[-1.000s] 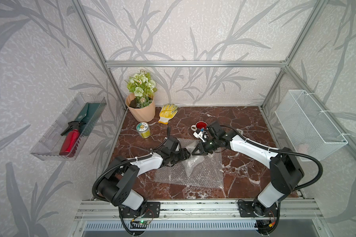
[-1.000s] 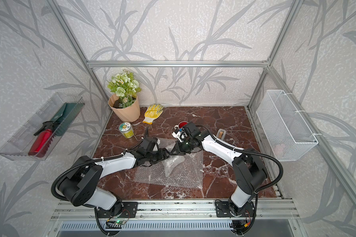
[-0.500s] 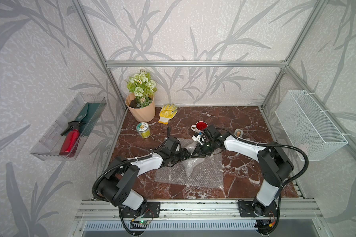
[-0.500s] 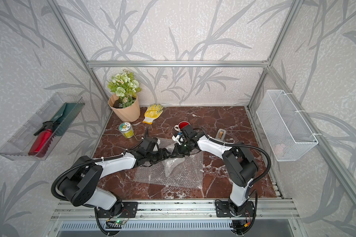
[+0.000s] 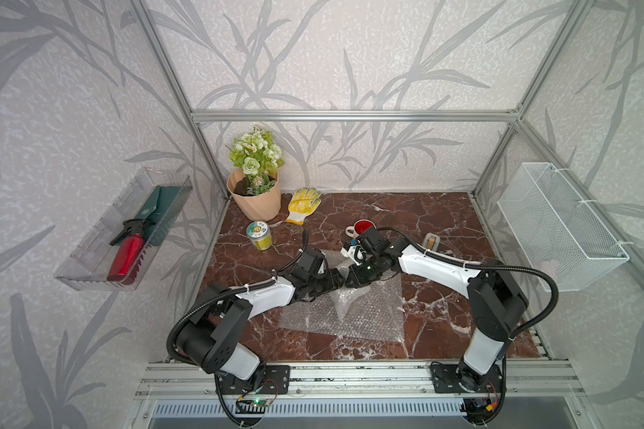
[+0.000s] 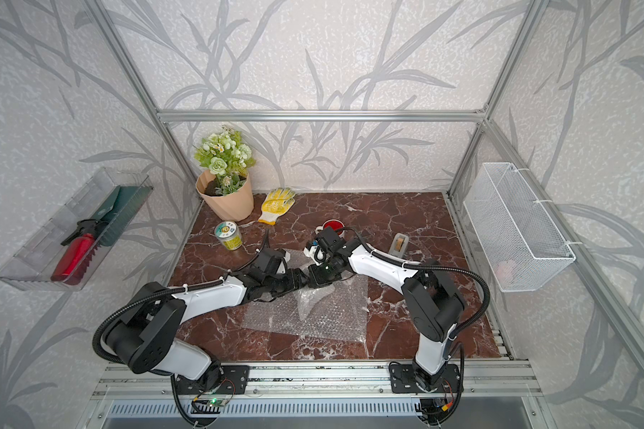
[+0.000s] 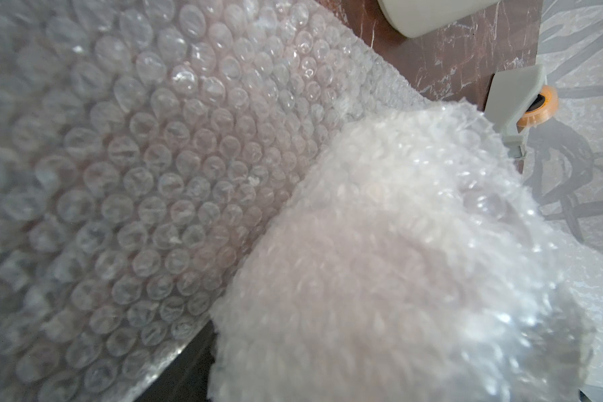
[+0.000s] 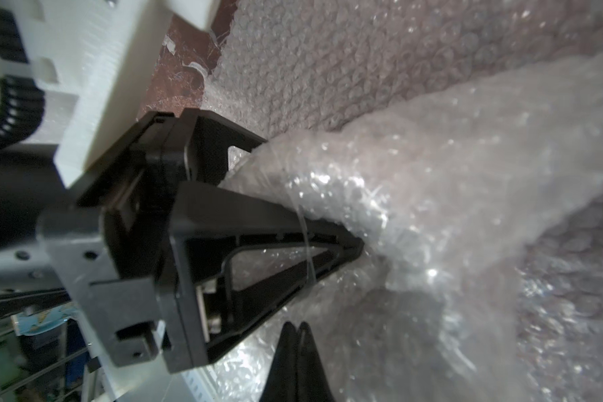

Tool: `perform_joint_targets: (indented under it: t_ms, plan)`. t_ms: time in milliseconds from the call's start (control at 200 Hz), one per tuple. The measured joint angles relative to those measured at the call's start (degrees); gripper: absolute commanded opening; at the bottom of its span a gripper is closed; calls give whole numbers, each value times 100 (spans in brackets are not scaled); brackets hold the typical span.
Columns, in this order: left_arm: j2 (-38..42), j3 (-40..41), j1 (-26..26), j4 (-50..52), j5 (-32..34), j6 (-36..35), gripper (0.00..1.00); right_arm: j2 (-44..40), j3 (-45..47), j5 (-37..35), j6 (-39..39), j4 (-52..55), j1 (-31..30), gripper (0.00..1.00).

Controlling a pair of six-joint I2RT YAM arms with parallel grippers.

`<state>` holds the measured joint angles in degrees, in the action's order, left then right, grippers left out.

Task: Wrap mugs in bubble wrap
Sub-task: Stick the tape on the bubble wrap.

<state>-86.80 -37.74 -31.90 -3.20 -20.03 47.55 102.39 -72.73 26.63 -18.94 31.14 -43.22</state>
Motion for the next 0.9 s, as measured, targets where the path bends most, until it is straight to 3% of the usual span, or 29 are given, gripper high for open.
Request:
perform_joint_targets:
  t_ms: [325,470,670,900]
  plan:
    - [0,0,0,2,17,0,70,-109,-61,-1032,708,98,-369,0]
    - [0,0,-13,0,17,2,70,-264,20,-1246,815,103,-409,17]
    - [0,0,-31,-2,0,2,70,-581,105,-1405,815,214,-409,28]
    - [0,0,-31,0,-2,2,70,-697,125,-1480,667,214,-411,31]
